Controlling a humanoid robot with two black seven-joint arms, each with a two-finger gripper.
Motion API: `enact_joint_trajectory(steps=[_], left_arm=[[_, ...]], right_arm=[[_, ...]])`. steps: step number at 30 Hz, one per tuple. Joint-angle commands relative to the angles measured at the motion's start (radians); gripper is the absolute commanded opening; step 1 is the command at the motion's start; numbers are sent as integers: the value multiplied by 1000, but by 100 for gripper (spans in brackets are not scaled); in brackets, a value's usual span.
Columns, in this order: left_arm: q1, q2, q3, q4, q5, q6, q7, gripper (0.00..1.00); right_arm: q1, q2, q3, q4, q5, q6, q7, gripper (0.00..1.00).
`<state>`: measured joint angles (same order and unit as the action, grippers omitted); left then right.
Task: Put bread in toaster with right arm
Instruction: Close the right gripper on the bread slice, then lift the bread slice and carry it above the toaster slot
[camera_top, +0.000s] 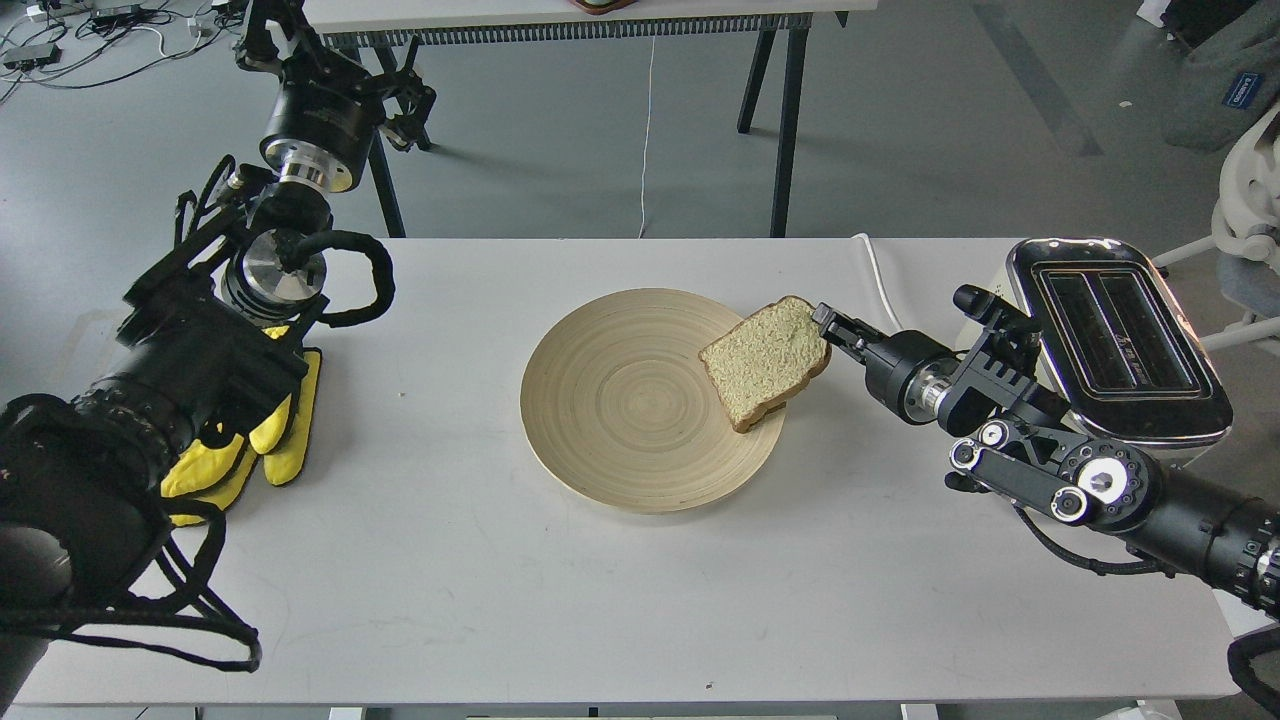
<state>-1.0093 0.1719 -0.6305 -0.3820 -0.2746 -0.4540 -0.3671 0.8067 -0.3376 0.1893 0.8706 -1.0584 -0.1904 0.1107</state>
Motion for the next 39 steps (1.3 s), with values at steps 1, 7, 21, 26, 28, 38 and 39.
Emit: enact_joint_trajectory(steps=[1,7,21,26,28,38,39], left_arm=[[0,0,0,0,0,0,1,100],[0,0,0,0,0,0,1,100],[0,0,0,0,0,0,-1,100],[0,0,0,0,0,0,-1,100],[0,0,0,0,0,0,-1,100],[0,0,-2,0,0,0,-1,100],[0,0,-2,0,0,0,-1,100]], right_arm=[[2,-6,6,33,0,-4,0,0],[41,-110,36,143,0,-4,-2,0],[167,-679,30,487,-89,12,-49,0],[167,-877,32,541,-239,14,-51,0],[164,-937,30,564,-244,14,-51,0],[129,-1011,-11,581,-239,25,-51,0],[128,-1008,-16,579,-238,23,-52,0]])
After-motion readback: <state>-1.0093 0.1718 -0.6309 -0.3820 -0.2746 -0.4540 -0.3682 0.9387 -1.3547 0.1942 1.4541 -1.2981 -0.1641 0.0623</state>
